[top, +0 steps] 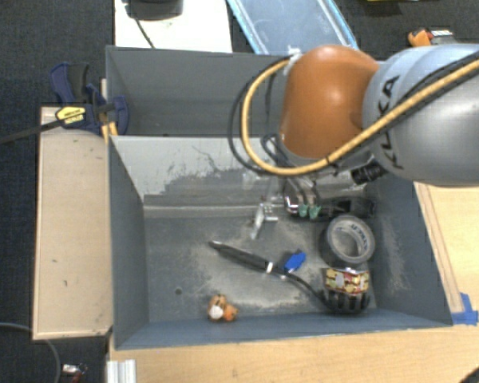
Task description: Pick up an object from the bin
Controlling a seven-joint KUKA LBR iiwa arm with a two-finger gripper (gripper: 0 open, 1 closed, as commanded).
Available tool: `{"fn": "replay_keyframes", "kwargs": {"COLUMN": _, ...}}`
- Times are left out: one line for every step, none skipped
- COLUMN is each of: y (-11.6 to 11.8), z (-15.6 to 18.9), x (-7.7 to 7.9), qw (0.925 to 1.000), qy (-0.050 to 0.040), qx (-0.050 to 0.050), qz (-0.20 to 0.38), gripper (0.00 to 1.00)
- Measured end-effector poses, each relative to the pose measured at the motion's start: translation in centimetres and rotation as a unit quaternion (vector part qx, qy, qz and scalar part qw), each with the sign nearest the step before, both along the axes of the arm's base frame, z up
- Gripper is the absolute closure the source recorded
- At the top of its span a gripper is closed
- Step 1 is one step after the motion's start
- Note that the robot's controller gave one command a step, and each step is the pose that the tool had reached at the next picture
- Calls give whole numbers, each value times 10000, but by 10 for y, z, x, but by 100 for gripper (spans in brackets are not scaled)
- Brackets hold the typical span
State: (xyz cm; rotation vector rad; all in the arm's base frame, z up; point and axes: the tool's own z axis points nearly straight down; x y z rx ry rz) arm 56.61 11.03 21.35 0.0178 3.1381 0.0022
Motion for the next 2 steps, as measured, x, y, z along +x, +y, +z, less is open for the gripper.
{"fn": "replay_keyframes", "kwargs": {"y": 0, "z": 0, "x": 0, "qw": 10000, "qy": 0, "qx": 0, "qz": -1, "gripper": 0}}
{"fn": "replay_keyframes", "kwargs": {"y": -47, "z": -54, "x": 4, "qw": 10000, "qy": -25, "qx": 2, "qz": 62, "gripper": 0}}
